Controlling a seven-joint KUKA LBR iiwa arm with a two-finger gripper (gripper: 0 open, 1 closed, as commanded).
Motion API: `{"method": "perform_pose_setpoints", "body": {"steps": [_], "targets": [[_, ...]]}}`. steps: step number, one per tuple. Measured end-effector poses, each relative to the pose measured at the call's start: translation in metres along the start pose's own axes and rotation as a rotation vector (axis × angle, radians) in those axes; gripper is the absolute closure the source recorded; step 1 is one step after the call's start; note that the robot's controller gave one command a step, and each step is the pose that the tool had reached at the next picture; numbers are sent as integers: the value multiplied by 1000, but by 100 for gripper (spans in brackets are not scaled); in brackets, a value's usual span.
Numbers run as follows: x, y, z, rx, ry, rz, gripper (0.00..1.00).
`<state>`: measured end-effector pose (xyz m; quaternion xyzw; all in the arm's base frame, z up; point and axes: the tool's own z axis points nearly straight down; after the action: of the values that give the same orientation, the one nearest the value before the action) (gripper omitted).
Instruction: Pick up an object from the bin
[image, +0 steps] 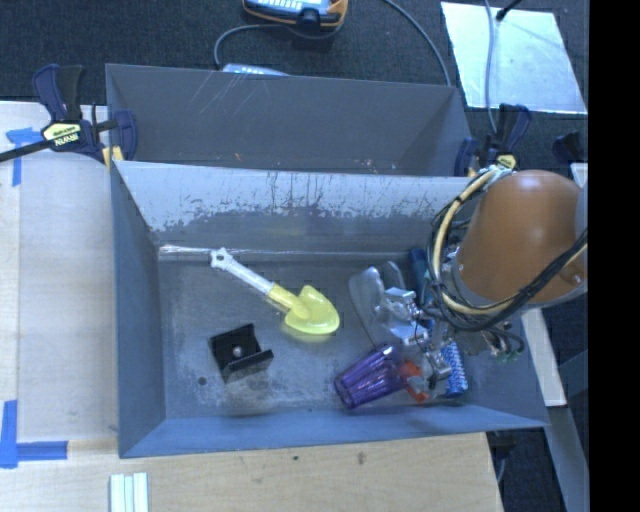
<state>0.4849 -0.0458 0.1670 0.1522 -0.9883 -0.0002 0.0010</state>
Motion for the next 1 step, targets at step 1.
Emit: {"method": "perform_pose_setpoints", "body": {"steps": [1], "targets": [[0,2,65,2,-5,-52,0]]}}
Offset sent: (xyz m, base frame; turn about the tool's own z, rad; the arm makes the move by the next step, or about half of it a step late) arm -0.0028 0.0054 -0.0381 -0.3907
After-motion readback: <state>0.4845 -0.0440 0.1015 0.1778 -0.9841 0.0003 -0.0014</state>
